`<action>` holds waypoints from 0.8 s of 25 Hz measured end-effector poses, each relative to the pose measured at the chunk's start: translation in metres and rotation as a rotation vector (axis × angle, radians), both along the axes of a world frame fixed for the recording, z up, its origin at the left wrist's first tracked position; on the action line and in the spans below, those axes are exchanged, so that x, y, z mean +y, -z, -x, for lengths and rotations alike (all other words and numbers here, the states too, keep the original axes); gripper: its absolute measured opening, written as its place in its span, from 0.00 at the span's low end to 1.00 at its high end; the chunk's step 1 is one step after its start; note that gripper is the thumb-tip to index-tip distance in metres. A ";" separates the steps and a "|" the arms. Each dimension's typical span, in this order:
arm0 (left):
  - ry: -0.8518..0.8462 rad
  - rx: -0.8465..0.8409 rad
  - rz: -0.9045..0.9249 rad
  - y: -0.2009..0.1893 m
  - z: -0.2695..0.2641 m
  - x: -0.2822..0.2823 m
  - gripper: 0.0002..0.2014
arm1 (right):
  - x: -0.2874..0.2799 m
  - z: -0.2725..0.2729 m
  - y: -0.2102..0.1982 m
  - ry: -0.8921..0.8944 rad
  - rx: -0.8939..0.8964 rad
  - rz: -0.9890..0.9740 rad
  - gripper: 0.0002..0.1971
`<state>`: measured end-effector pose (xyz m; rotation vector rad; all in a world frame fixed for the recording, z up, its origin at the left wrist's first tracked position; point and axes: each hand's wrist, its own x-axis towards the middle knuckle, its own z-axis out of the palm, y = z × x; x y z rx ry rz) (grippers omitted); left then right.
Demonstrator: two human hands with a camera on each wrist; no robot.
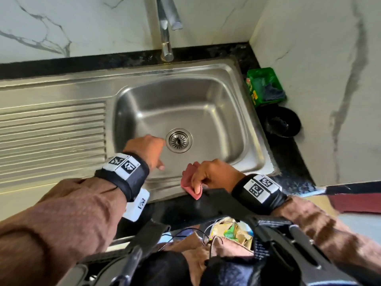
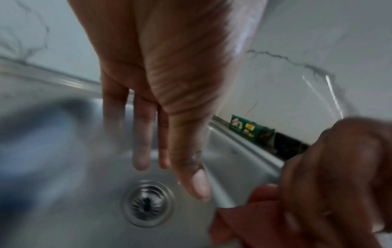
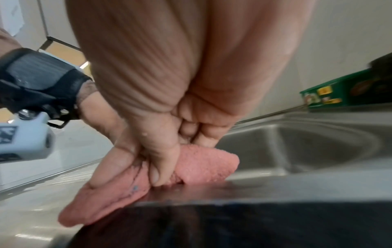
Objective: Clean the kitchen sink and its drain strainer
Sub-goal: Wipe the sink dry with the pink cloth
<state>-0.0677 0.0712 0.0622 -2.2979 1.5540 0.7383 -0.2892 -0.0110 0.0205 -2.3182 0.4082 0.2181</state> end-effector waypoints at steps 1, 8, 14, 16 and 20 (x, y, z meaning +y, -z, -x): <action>-0.023 0.205 0.023 0.003 0.012 -0.007 0.34 | -0.006 0.012 -0.003 0.041 0.008 -0.003 0.19; 0.174 0.624 0.070 0.026 0.087 -0.029 0.40 | -0.040 0.080 -0.016 0.414 0.038 -0.031 0.22; 0.007 0.619 0.464 0.017 0.107 -0.048 0.18 | -0.041 0.084 -0.030 0.956 -0.492 -0.709 0.15; -0.126 0.774 0.525 0.007 0.103 -0.053 0.13 | -0.044 0.085 -0.033 1.041 -0.608 -0.880 0.18; -0.127 0.882 0.596 -0.023 0.103 -0.061 0.12 | -0.044 0.085 -0.043 0.901 -0.518 -1.074 0.23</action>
